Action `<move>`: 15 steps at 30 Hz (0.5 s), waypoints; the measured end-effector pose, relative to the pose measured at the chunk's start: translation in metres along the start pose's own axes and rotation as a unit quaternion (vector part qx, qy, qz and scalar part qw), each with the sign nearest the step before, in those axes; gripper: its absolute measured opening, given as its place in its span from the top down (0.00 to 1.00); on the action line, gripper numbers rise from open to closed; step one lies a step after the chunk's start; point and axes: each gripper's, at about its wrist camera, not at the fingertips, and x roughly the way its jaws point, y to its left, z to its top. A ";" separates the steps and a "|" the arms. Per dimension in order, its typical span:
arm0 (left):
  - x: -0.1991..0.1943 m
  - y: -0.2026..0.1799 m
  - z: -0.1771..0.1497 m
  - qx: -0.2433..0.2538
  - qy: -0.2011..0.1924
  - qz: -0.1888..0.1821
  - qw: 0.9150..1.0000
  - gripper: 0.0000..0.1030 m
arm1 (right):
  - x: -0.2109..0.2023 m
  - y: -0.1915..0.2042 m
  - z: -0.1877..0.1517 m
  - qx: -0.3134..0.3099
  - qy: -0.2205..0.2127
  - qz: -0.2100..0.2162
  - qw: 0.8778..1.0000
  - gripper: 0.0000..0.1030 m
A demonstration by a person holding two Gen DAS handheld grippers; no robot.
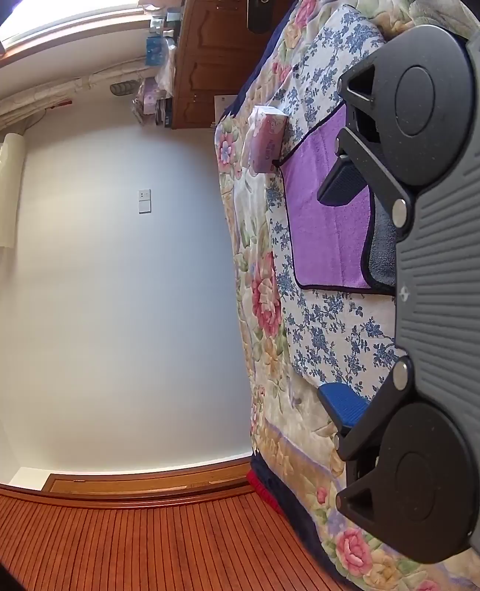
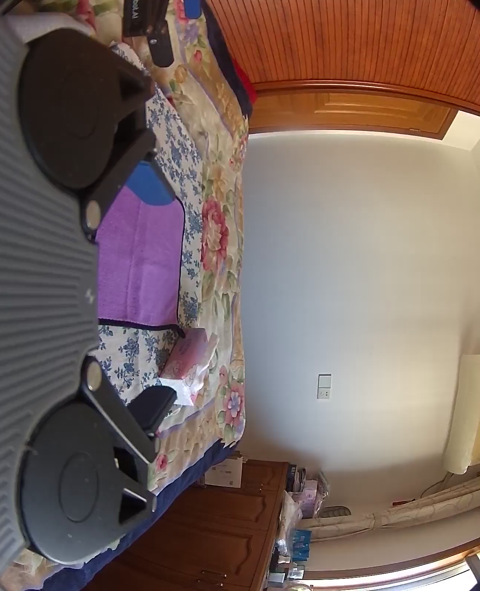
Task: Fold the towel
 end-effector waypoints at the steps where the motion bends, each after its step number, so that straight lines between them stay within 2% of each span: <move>1: 0.000 0.000 0.000 0.000 0.000 -0.002 1.000 0.00 | 0.000 0.000 0.000 0.000 0.000 0.000 1.000 0.00; 7: 0.003 0.001 0.002 -0.004 -0.002 -0.010 1.000 0.00 | 0.000 -0.001 -0.001 0.001 -0.001 0.000 1.000 0.00; 8: -0.001 -0.001 0.001 0.000 -0.003 0.005 1.000 0.00 | 0.000 -0.001 -0.001 0.001 -0.001 0.000 1.000 0.00; 15: 0.000 -0.001 0.001 -0.002 -0.004 0.005 1.000 0.00 | 0.000 -0.002 -0.001 0.003 -0.001 0.000 1.000 0.00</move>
